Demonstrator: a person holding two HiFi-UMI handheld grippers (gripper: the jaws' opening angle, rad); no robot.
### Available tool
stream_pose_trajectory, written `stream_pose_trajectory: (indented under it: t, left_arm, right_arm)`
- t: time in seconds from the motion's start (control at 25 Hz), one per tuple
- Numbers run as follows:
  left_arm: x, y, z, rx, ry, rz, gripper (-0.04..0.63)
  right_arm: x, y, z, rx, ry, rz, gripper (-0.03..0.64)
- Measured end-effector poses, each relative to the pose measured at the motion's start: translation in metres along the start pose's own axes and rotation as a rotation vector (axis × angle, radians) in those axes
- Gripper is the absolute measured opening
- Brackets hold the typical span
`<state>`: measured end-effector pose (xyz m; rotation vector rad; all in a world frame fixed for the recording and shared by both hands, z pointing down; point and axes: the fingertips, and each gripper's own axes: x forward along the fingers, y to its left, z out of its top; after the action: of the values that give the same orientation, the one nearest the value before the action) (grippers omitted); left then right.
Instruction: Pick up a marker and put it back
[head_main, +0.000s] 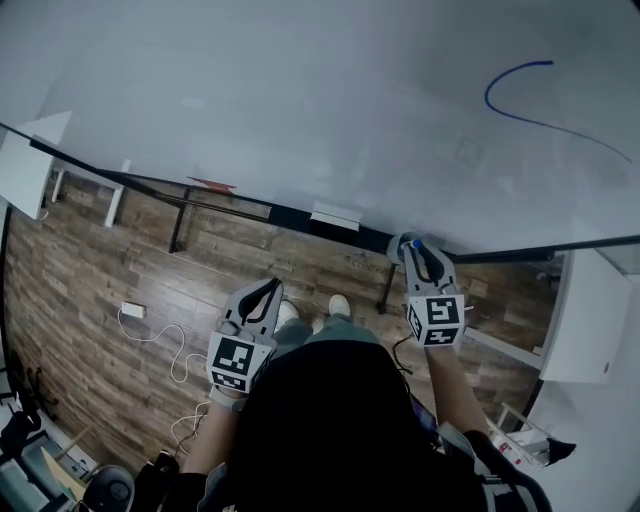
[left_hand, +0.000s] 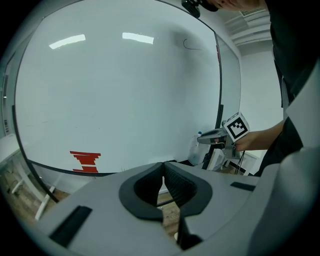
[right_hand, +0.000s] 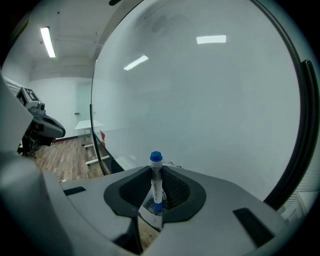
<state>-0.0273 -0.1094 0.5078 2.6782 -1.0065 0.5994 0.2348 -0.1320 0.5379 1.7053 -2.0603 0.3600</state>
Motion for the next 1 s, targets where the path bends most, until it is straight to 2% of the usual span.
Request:
stream_pose_trajectory:
  t: [0.56, 0.84, 1.0]
  left_arm:
    - [-0.007, 0.002, -0.006, -0.016, 0.002, 0.021, 0.023]
    - [-0.003, 0.007, 0.008, -0.023, -0.032, 0.022, 0.023]
    - [0.001, 0.006, 0.018, -0.006, -0.061, -0.007, 0.023]
  right_arm:
    - [0.005, 0.006, 0.002, -0.017, 0.007, 0.024, 0.094]
    - [-0.008, 0.005, 0.025, -0.033, -0.028, 0.007, 0.095]
    - [-0.019, 0.006, 0.043, -0.037, -0.056, -0.011, 0.095]
